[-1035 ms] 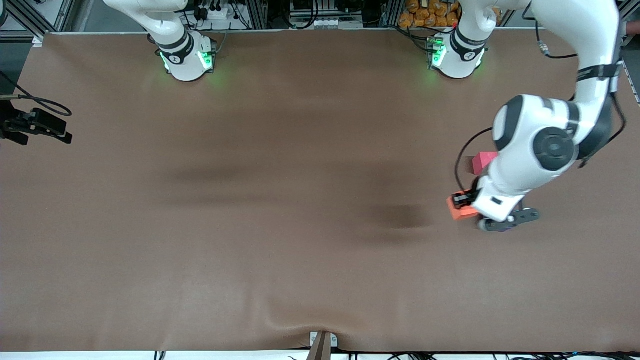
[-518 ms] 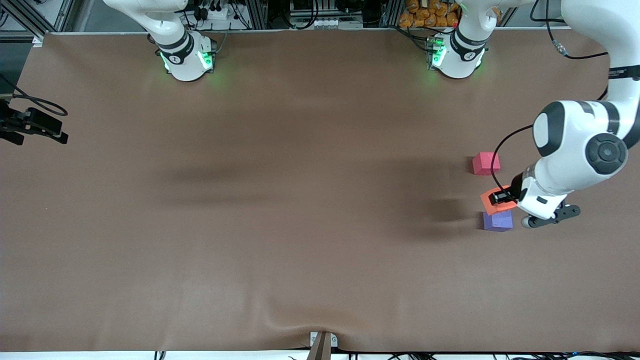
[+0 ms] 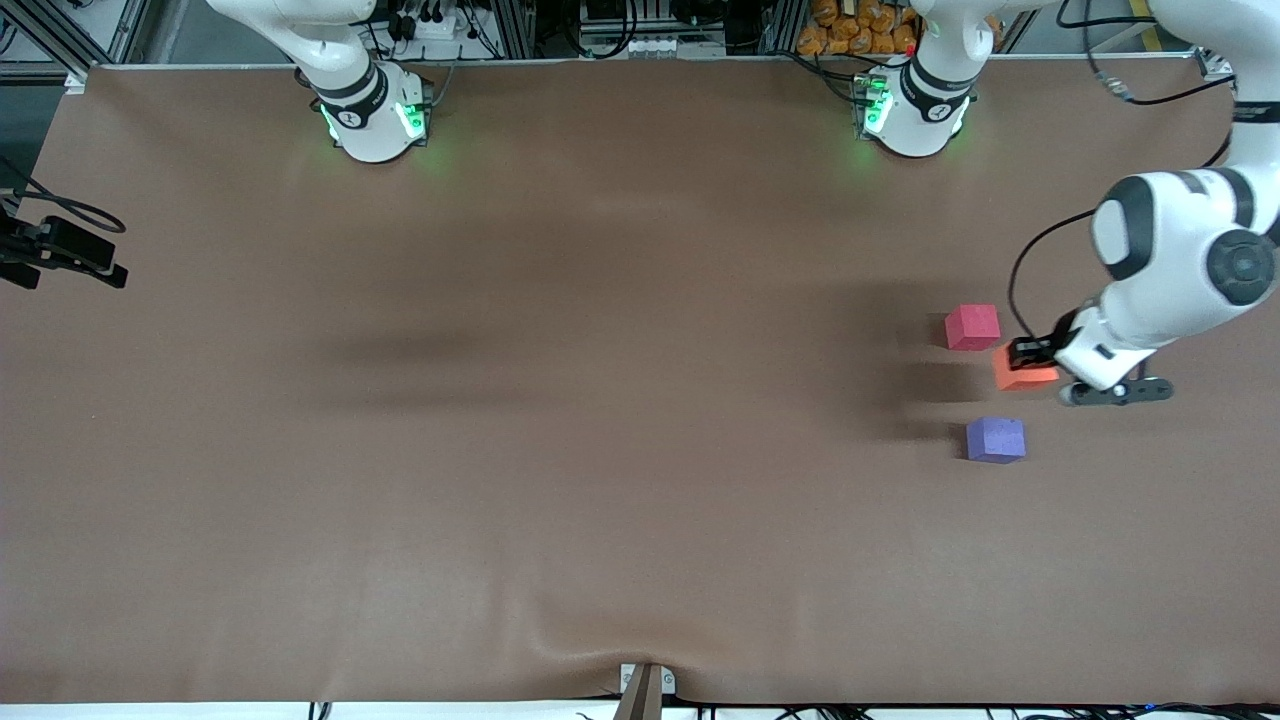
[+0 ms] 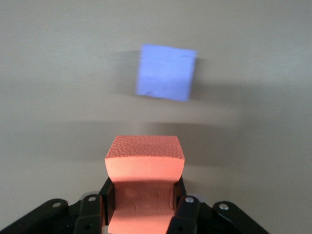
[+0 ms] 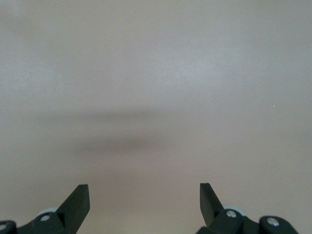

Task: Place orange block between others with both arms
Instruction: 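Carry the orange cube into the gap between pink and purple cubes, then lower the orange cube beside the purple cube and open the left gripper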

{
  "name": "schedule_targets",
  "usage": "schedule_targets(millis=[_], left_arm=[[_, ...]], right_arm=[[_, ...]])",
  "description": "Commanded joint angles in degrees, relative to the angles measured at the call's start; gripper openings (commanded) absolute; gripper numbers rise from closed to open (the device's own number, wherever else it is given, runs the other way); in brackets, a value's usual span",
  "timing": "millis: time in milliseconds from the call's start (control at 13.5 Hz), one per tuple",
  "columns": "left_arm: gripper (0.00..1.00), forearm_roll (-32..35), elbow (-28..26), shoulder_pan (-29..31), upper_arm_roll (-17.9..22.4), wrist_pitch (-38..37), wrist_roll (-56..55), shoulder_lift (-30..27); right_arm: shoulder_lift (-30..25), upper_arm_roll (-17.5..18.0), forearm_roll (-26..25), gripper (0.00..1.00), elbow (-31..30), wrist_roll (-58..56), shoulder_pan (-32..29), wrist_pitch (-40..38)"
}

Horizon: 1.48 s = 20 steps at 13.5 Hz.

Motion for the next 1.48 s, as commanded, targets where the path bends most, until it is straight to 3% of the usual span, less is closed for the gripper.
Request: schedule_targets(millis=[0, 592, 1405], left_arm=[[0.28, 1.2, -1.5, 1.0, -1.0, 1.1, 2.0, -0.2], [0.27, 0.9, -1.6, 0.5, -2.2, 9.3, 2.0, 4.4], [0.28, 0.7, -1.7, 0.9, -3.1, 12.5, 2.0, 8.5]], right_arm=[[-0.1, 0.4, 0.9, 1.00, 0.4, -0.1, -0.5, -0.6], [0.1, 0.3, 0.6, 1.00, 0.3, -0.1, -0.6, -0.6], [0.1, 0.2, -0.3, 1.00, 0.6, -0.2, -1.0, -0.6]])
